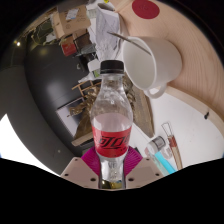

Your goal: Pour water

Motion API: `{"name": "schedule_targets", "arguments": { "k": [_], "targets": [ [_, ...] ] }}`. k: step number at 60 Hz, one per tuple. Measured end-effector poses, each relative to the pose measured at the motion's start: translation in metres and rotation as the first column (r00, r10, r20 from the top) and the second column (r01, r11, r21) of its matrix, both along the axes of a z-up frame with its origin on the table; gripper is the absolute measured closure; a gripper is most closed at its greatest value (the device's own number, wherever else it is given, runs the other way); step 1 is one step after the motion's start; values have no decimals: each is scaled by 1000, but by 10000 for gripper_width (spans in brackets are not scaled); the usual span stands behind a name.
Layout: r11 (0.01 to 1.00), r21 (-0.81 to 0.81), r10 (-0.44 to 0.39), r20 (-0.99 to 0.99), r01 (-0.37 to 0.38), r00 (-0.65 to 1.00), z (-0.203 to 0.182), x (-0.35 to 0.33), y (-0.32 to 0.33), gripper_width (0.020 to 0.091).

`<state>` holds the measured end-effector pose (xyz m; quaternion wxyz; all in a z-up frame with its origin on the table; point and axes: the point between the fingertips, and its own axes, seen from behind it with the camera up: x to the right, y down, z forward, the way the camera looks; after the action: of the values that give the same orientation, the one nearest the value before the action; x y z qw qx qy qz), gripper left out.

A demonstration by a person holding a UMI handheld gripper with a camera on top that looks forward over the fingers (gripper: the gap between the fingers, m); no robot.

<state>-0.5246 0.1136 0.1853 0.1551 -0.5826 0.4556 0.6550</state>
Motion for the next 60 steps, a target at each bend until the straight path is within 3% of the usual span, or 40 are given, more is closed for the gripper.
{"name": "schedule_targets", "arguments": {
  "k": [15, 26, 34, 47, 53, 60],
  "targets": [
    [1000, -7, 7, 17, -7, 1000, -2, 1, 2, 852],
    [978, 196, -15, 390, -66, 921, 14, 19, 0, 850],
    [911, 384, -149, 651, -153, 745, 51, 45, 10, 849],
    [788, 552, -407, 800, -274, 441, 118, 127, 26, 849],
    [772, 561, -494, 826, -299, 273, 128, 182, 38, 849],
    [782, 525, -527, 845, -336, 93, 112, 243, 52, 849]
  ]
}}
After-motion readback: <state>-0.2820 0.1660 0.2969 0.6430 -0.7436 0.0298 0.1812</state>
